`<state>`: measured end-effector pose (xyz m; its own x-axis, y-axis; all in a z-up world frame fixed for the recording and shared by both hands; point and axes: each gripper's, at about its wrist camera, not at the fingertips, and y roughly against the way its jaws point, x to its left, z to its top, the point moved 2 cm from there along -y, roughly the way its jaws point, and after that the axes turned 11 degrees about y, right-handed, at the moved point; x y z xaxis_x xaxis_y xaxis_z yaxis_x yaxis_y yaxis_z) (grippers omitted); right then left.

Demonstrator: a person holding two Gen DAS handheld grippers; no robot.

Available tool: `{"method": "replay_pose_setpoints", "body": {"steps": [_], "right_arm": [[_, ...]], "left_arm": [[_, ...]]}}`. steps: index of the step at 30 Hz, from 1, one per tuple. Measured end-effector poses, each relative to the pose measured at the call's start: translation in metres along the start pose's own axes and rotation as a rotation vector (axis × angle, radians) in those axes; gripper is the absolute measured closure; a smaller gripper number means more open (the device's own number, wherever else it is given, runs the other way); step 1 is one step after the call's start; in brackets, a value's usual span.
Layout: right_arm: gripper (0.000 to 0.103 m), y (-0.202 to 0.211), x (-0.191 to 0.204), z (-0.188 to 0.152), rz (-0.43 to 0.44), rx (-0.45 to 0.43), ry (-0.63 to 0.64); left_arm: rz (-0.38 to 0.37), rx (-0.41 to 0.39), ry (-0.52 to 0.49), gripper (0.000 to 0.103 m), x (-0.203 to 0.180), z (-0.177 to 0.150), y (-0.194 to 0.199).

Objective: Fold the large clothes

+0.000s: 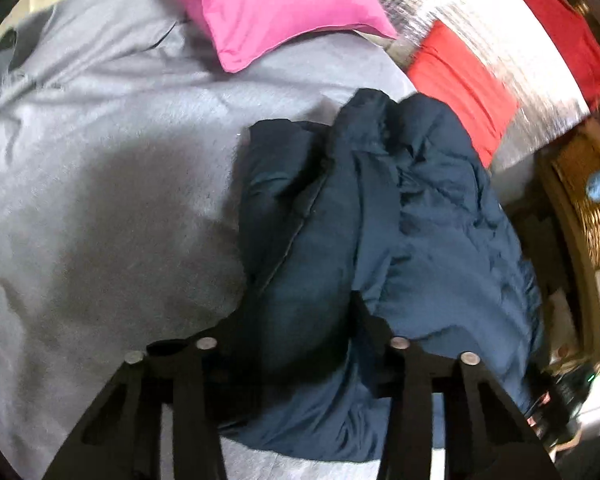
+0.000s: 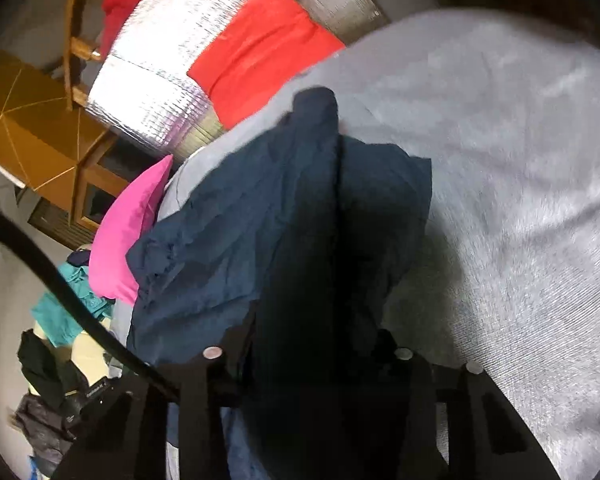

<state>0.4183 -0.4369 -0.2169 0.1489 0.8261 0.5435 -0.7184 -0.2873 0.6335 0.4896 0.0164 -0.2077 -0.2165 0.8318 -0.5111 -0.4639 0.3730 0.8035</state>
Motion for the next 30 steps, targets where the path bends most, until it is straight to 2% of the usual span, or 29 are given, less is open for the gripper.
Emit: {"method": "replay_pose_setpoints", "body": {"steps": [2,4,7,9,10,11,12,14,16,17,19,21,23,27,30], "right_arm": [[0.061,0.011,0.007,0.003,-0.003,-0.028,0.021],[0.061,0.026,0.017,0.003,0.011,-0.053,0.061],[0.061,0.037,0.027,-0.003,-0.014,-0.024,0.126],[0.060,0.027,0.017,-0.011,-0.052,0.063,0.118],[0.052,0.019,0.005,-0.016,-0.061,0.104,0.088],[0.046,0.014,-0.003,-0.018,-0.054,0.123,0.052],[0.041,0.010,-0.011,-0.019,-0.044,0.142,0.010],[0.041,0.013,-0.016,-0.012,-0.028,0.164,-0.033],[0.036,0.031,-0.015,0.000,-0.045,0.119,-0.022],[0.033,0.039,-0.015,0.007,-0.052,0.093,-0.020],[0.021,0.057,-0.020,0.027,-0.071,0.008,-0.029],[0.019,0.060,-0.023,0.047,-0.075,-0.053,-0.043],[0.019,0.051,-0.030,0.062,-0.041,-0.081,-0.090],[0.019,0.010,-0.043,0.082,-0.020,-0.041,-0.169],[0.019,-0.017,-0.040,0.093,-0.026,-0.019,-0.176]], "left_arm": [[-0.025,0.010,0.009,0.070,0.003,-0.006,0.009],[-0.032,0.011,-0.007,0.072,0.006,-0.014,0.020],[-0.011,0.023,-0.055,0.072,0.012,-0.031,0.027],[-0.019,0.047,-0.062,0.069,0.020,-0.033,0.026],[-0.031,0.076,-0.051,0.059,0.025,-0.031,0.023],[-0.046,0.108,-0.041,0.056,0.031,-0.026,0.019],[-0.068,0.124,-0.025,0.055,0.035,-0.023,0.020],[-0.091,0.133,0.002,0.053,0.038,-0.015,0.029],[-0.109,0.077,-0.043,0.049,0.033,-0.007,0.048],[-0.117,0.047,-0.058,0.042,0.030,-0.001,0.054],[-0.134,-0.034,-0.062,0.030,0.022,0.016,0.068],[-0.158,-0.099,-0.061,0.025,0.012,0.031,0.073],[-0.168,-0.113,-0.042,0.024,0.004,0.049,0.062],[-0.181,-0.105,0.040,0.023,-0.002,0.073,0.026],[-0.144,-0.049,0.118,0.023,-0.001,0.079,-0.012]]}}
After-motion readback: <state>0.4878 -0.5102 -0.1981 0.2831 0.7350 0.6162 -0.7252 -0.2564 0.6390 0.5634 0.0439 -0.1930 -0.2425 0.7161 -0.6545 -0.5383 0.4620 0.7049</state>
